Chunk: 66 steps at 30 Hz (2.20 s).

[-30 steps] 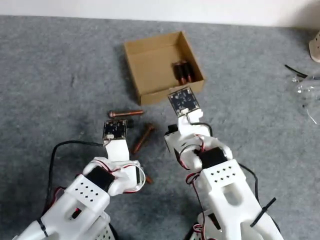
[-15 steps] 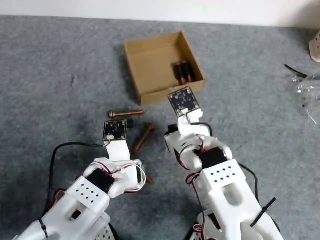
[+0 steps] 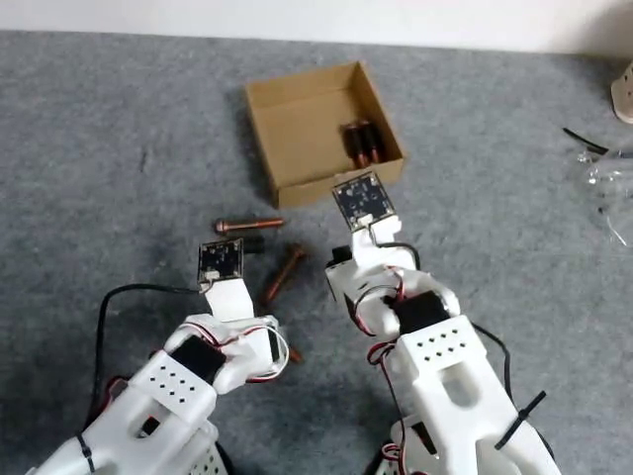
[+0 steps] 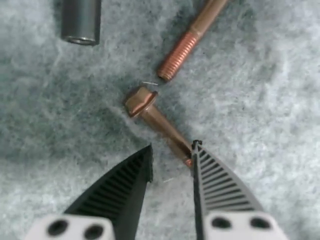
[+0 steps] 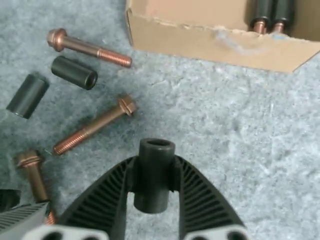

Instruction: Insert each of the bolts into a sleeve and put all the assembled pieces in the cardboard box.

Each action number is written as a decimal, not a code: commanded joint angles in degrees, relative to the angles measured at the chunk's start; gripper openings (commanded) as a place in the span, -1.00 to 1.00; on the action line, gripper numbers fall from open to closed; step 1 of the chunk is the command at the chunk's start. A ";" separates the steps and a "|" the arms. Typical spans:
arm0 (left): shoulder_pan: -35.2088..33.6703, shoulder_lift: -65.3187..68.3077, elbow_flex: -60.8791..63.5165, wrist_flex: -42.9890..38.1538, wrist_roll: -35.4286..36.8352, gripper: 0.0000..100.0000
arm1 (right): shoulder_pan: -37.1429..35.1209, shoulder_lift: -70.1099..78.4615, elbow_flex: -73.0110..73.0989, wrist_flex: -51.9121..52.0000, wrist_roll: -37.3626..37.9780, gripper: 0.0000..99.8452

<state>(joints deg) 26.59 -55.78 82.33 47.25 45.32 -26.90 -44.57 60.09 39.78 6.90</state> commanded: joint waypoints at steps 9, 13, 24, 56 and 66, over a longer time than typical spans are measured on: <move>-2.07 20.53 -12.18 -0.35 1.23 -0.75 | 1.01 -1.98 -0.31 -1.89 0.79 -0.99; -2.51 28.26 -15.52 -0.35 4.66 -0.75 | 1.01 -1.98 -0.31 -1.89 0.79 -0.99; -8.31 29.93 -16.31 -0.44 7.82 -0.75 | 1.01 -1.98 -0.31 -1.89 0.79 -0.99; -16.57 29.49 -21.76 0.70 -4.13 -0.99 | 1.01 -1.98 -0.31 -1.89 0.79 -0.99; -24.57 29.49 -45.49 18.73 -15.30 -0.99 | 1.01 -2.07 -0.31 -1.89 0.79 -0.99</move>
<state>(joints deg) 5.41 -25.63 48.84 59.74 33.45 -26.90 -44.57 60.09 39.78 6.99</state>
